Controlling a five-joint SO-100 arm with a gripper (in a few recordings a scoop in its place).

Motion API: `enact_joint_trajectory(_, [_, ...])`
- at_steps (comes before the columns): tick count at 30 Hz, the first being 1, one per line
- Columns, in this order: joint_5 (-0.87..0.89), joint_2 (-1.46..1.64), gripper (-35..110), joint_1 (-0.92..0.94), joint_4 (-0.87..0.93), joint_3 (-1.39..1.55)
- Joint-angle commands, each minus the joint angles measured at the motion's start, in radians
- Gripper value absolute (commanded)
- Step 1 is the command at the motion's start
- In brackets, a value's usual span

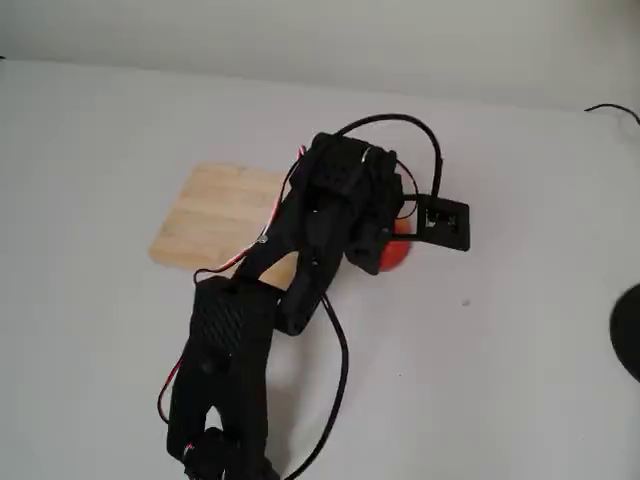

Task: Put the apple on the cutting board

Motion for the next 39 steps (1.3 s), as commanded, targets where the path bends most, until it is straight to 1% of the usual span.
enact_joint_trajectory(1, [0.018, 0.041, 4, -0.011, 0.048, -0.061])
enact_joint_trajectory(4, [0.04, 0.092, 4, -0.035, 0.106, -0.144])
enact_joint_trajectory(7, [0.052, 0.091, 4, -0.075, 0.232, -0.347])
enact_joint_trajectory(9, [0.063, 0.114, 4, -0.112, 0.27, -0.42])
enact_joint_trajectory(13, [0.087, 0.201, 4, -0.209, 0.273, -0.416])
enact_joint_trajectory(17, [0.112, 0.215, 4, -0.314, 0.273, -0.416])
enact_joint_trajectory(23, [0.149, 0.123, 4, -0.451, 0.247, -0.422])
enact_joint_trajectory(32, [0.196, -0.074, 5, -0.541, 0.15, -0.43])
enact_joint_trajectory(33, [0.198, -0.098, 6, -0.551, 0.149, -0.448])
enact_joint_trajectory(36, [0.206, -0.198, 17, -0.569, 0.189, -0.572])
enact_joint_trajectory(39, [0.207, -0.35, 26, -0.581, 0.278, -0.808])
